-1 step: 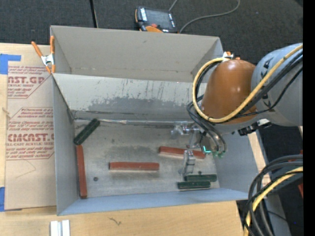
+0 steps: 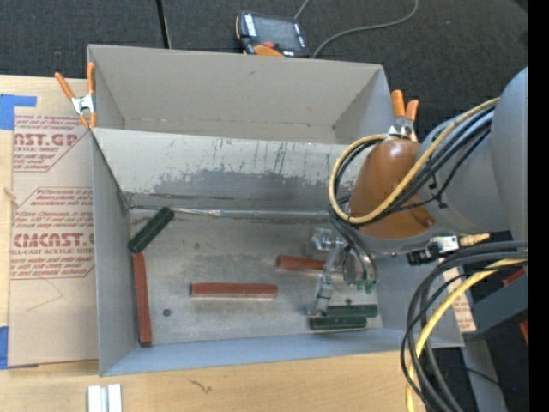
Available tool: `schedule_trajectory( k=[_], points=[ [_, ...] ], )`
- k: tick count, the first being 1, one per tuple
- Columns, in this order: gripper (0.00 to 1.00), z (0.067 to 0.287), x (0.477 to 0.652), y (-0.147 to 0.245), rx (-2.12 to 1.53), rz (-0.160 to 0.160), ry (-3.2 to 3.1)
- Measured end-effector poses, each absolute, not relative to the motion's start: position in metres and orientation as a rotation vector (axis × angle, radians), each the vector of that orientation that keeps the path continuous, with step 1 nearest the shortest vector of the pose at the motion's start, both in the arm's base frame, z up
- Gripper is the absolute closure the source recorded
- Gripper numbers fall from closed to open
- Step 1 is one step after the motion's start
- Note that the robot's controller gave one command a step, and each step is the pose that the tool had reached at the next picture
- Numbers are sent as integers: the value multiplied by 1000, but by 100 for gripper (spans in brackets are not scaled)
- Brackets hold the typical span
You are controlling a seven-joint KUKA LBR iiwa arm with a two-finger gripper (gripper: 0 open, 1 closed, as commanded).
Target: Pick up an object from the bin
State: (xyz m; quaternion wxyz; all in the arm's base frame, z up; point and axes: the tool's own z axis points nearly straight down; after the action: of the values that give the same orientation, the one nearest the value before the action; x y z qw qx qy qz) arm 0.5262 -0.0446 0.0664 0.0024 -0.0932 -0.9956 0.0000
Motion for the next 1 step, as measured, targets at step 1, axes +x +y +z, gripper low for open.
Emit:
schedule_trajectory(
  k=[1],
  points=[
    [100, 70, 528, -44, -290, -1, -3129]
  ],
)
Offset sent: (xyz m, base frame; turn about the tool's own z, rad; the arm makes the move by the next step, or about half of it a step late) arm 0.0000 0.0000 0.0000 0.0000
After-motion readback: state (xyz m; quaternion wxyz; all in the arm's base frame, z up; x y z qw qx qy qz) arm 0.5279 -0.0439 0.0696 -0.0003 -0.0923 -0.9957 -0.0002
